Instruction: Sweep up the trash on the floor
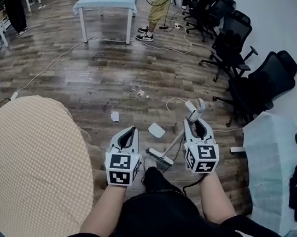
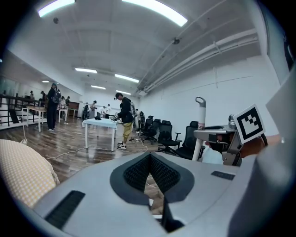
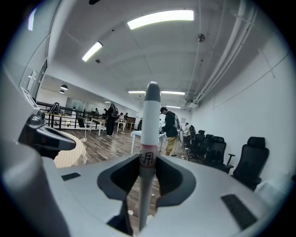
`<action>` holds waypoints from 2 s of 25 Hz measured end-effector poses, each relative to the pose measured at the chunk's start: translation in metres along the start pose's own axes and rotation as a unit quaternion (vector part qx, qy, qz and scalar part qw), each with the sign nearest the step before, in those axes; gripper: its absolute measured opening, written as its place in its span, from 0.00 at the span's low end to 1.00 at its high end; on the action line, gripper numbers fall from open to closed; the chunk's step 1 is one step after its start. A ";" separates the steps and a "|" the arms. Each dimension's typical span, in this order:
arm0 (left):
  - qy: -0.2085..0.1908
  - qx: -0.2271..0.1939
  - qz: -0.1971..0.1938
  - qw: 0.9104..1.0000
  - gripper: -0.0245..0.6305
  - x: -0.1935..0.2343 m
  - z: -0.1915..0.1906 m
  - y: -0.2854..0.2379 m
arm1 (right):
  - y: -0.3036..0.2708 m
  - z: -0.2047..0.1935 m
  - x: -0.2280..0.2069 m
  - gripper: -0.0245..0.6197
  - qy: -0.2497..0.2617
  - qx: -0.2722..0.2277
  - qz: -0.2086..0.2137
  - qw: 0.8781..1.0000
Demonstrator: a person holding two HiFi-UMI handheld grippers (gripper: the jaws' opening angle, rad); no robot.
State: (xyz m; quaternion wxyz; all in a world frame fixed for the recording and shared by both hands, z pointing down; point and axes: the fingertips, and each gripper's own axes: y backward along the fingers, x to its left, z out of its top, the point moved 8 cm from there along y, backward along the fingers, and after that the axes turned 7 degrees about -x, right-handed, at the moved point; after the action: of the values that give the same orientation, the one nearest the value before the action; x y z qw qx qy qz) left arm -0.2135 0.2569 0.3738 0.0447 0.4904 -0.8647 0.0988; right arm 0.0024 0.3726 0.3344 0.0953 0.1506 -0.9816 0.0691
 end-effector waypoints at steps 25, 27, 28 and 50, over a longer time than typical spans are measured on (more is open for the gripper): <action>-0.016 0.111 0.008 0.994 0.03 0.010 -0.005 -0.246 | -0.173 -0.162 -0.135 0.21 0.022 0.172 0.070 0.982; -0.014 0.117 0.017 0.993 0.03 0.012 -0.006 -0.259 | -0.181 -0.169 -0.147 0.21 0.025 0.180 0.080 0.980; -0.013 0.120 0.021 0.993 0.03 0.011 -0.008 -0.265 | -0.185 -0.174 -0.152 0.21 0.027 0.185 0.086 0.979; 0.012 0.126 0.058 0.990 0.03 0.102 -0.007 -0.312 | -0.330 -0.193 -0.086 0.21 0.112 0.182 0.249 0.945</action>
State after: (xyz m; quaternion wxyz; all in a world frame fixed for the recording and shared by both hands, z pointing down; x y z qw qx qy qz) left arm 0.0011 0.0171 0.4377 -0.0131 0.4403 -0.8715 0.2154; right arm 0.2174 0.1166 0.5397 0.1557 -0.0921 -0.9415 0.2842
